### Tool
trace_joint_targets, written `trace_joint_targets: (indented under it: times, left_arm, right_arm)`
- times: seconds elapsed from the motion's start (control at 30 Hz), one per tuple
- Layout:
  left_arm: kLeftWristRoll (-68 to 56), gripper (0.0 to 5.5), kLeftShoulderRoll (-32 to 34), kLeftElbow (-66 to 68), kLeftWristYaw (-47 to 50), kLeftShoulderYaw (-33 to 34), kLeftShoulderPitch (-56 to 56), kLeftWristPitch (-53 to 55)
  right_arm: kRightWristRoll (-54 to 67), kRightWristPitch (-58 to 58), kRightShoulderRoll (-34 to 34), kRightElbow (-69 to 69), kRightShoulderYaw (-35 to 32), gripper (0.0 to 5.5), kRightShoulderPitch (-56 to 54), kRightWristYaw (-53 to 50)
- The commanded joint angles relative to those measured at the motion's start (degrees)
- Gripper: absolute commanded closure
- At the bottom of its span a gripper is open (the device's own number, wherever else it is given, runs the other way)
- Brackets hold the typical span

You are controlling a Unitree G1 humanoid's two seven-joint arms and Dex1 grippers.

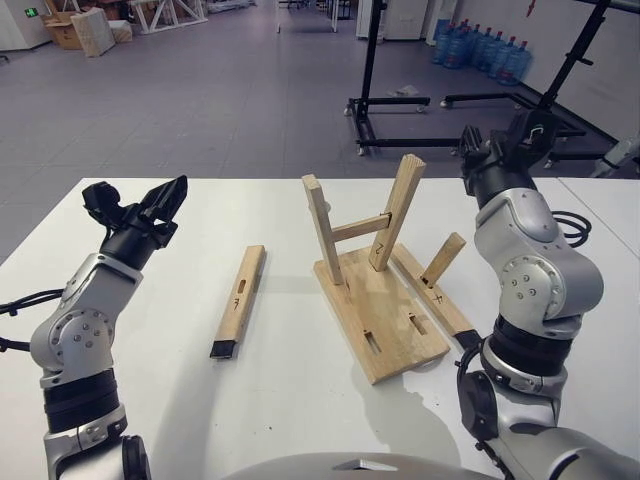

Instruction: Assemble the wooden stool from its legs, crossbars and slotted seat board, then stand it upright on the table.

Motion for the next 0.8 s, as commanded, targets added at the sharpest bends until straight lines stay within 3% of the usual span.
trace_joint_targets:
  times: [0.03,0.53,0.8]
  left_arm:
    - [0.5,3.08,-0.4,-0.3,0.4,-0.3,0.1,0.2]
    - [0.5,3.08,-0.8,-1.2,0.6,-0.7,0.5,0.7]
    - [0.8,3.08,-1.1,-1.3,0.4,-1.2,1.0,0.6]
  right_arm:
    - [-1.7,-0.6,0.8,2.3,-0.1,3.56,0.5,0.7]
    - [-7.2,-7.5,4.0,9.5,1.0,3.56,3.3,3.8]
    - [-10.7,-14.6,6.0,17.6,2.8,3.56,10.7,6.3]
